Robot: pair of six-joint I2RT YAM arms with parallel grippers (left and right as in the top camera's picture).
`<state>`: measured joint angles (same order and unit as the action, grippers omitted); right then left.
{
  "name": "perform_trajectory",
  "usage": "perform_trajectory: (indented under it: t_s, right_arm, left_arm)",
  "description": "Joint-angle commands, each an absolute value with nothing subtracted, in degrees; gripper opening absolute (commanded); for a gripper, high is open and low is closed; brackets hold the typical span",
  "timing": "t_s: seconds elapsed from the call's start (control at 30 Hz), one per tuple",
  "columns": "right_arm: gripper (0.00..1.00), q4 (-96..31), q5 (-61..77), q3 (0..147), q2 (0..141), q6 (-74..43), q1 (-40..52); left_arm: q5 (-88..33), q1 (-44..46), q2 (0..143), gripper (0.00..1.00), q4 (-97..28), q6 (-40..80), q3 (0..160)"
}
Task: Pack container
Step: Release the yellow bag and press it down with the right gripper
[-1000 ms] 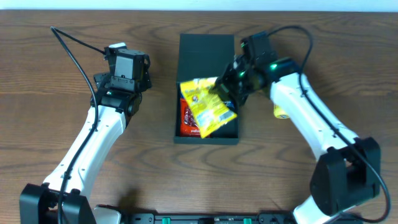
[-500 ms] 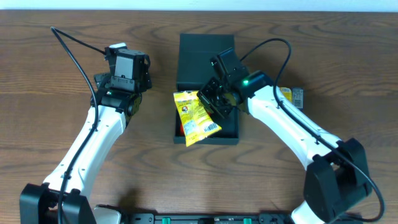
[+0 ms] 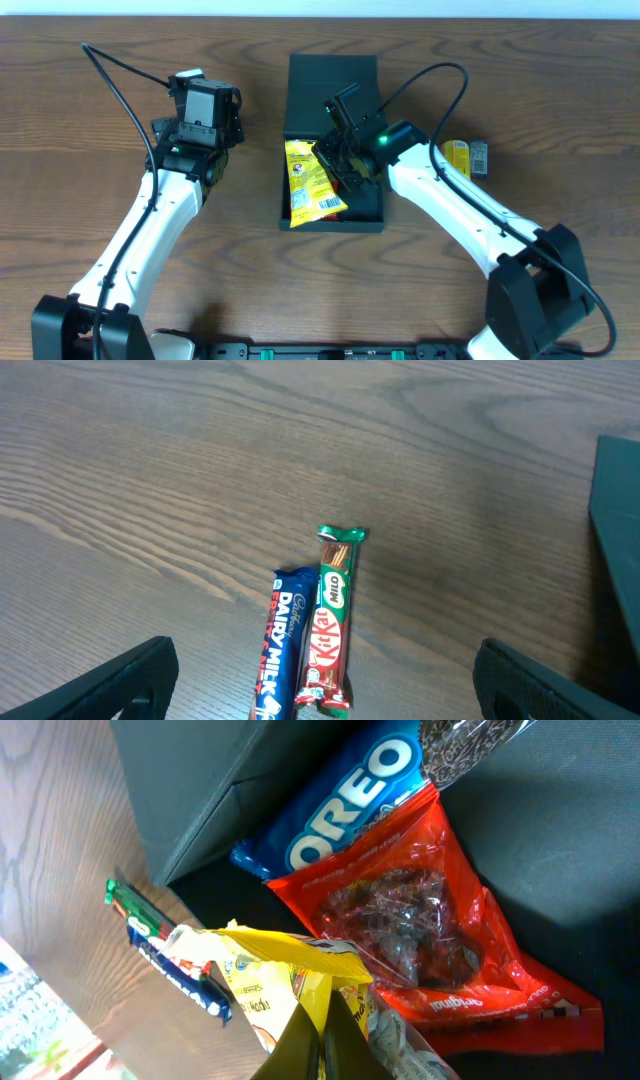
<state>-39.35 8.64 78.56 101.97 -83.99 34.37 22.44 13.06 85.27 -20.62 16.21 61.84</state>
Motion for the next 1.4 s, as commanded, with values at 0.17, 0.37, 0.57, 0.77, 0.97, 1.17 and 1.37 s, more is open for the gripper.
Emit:
perform_trajectory:
  t_s: [0.17,0.37,0.57,0.77,0.97,1.17,1.37]
  right_arm:
    - [0.02,-39.18,2.87,78.32,101.91,-87.33,36.12]
    - [0.01,-38.3,2.81,77.78,102.13,-87.85,36.45]
    - [0.01,-38.09,2.74,77.65,103.0,-87.88,36.58]
    - [0.02,-36.45,2.79,77.62,104.71,-87.85,36.71]
    - [0.02,-34.48,0.19,77.62,105.01,-87.57,36.69]
    - [0.67,-32.18,0.58,77.62,105.01,-80.84,36.67]
    - [0.99,-31.46,1.96,77.78,104.2,-72.6,36.01]
  left_arm:
    - [22.33,12.75,84.64,0.96,-20.8,15.4,62.41]
    - [22.33,12.78,84.64,0.95,-20.8,15.4,62.41]
    - [20.84,12.75,84.64,0.95,-20.8,15.4,62.41]
    - [19.84,12.75,84.64,0.95,-20.86,15.4,62.41]
    - [19.84,12.75,84.64,0.95,-20.93,15.4,62.41]
    - [19.84,12.75,84.64,0.95,-20.93,15.4,62.41]
    - [19.84,12.75,84.64,0.95,-21.02,15.38,62.41]
